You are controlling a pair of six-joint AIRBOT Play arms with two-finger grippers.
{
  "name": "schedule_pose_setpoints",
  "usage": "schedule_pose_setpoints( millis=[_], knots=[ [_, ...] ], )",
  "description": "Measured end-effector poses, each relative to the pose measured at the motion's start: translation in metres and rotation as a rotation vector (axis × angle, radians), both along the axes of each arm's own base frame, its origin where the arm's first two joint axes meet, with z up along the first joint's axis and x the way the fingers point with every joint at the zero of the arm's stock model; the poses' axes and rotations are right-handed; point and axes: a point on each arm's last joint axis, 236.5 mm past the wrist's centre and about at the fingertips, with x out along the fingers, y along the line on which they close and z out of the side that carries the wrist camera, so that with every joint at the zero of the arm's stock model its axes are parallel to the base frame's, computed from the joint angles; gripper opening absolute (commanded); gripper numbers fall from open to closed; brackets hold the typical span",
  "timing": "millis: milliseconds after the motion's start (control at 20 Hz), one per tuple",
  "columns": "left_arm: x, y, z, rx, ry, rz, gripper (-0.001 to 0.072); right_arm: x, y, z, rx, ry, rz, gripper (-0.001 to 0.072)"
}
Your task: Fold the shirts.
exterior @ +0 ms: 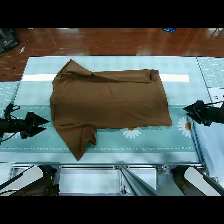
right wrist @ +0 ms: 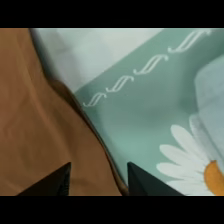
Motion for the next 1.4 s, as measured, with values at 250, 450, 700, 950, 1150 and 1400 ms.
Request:
schedule_pose_setpoints(
  millis=[250, 450, 700, 950, 1150, 1400],
  knots=[
    [0.006, -0.032, -0.015, -0.034, 0.002, -0.046, 0.0505, -0.007, 0.012, -0.003, 0.039, -0.003, 0.004, 0.0407],
    [0.01, -0.056, -0.026, -0.065, 0.029, -0.098, 0.0025, -0.004, 0.015, 0.0, 0.061, -0.019, -0.008, 0.0407],
    [0.023, -0.057, -0.023, -0.048, 0.0, -0.158, 0.0017, -0.025, 0.013, -0.02, 0.043, 0.083, -0.008, 0.0407],
    [0.029, -0.06, -0.015, -0.062, -0.023, -0.182, 0.0017, -0.059, 0.033, -0.05, 0.132, 0.248, 0.018, 0.0407],
    [0.03, -0.06, -0.013, -0.066, -0.027, -0.186, 0.0017, -0.058, 0.057, -0.059, 0.204, 0.285, 0.063, 0.0407],
    [0.032, -0.06, -0.013, -0.062, -0.031, -0.186, 0.0017, -0.013, 0.076, -0.065, 0.172, 0.221, 0.104, 0.0034]
  ],
)
